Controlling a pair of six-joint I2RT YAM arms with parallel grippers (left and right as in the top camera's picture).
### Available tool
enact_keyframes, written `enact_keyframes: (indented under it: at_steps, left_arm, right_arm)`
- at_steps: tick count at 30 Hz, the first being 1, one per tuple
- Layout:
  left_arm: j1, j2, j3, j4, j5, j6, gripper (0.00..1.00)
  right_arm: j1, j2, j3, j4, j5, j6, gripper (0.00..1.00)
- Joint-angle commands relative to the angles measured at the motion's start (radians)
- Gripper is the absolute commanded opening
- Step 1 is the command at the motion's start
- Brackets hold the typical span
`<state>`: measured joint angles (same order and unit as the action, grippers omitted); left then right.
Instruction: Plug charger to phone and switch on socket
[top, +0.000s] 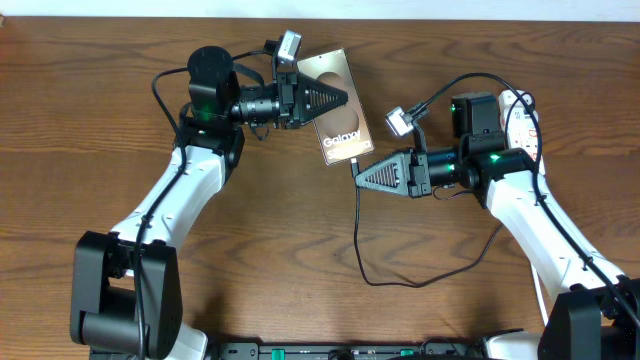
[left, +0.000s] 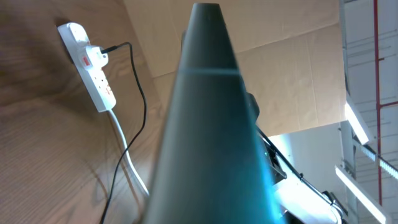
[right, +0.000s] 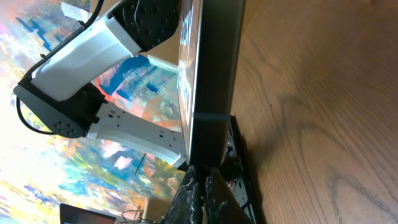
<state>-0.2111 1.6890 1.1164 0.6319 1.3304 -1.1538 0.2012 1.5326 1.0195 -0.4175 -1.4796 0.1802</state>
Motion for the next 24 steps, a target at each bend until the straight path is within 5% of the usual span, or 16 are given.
enact_keyframes:
  at_steps: [1, 24]
  left_arm:
    - [-0.005, -0.02, 0.006, 0.01, 0.073, 0.035, 0.07]
    - [-0.005, -0.02, 0.006, 0.01, 0.134, 0.062, 0.07]
  right_arm:
    - [0.006, -0.003, 0.001, 0.009, 0.007, 0.031, 0.01]
    - [0.041, -0.003, 0.002, 0.026, 0.055, 0.033, 0.01]
